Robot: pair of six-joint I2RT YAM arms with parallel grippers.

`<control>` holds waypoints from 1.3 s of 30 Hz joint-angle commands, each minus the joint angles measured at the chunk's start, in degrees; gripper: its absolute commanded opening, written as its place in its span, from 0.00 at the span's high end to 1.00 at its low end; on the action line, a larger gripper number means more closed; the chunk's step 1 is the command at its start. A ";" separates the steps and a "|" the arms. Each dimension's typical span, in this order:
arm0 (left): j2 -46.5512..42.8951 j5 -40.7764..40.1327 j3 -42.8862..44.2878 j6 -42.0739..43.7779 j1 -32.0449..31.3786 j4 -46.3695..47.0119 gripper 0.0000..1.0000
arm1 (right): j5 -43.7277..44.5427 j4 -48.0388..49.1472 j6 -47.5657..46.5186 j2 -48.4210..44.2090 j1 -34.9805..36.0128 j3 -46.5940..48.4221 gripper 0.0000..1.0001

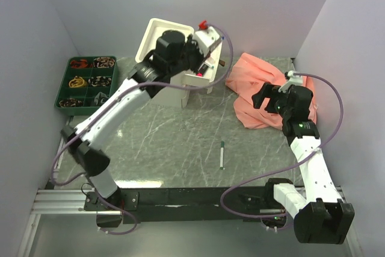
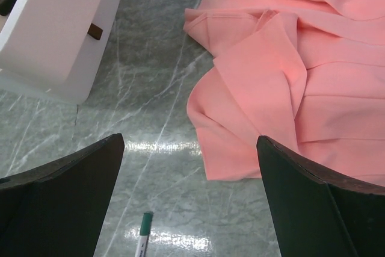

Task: Sort the stationery into containers
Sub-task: Place the pen in the drawer, then pick up the pen from the center of the board.

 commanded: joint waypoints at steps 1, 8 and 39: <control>10.42 -1.42 9.43 1.23 3.79 0.97 0.99 | -1.27 1.66 1.12 0.58 -0.58 0.61 0.00; 23.43 -3.25 23.76 1.67 7.49 3.60 0.83 | -5.13 0.08 4.99 -0.12 -0.58 -0.61 0.00; -30.33 -23.30 -34.75 -0.70 23.65 18.10 0.02 | 9.35 -12.84 10.70 23.59 29.12 -2.47 0.03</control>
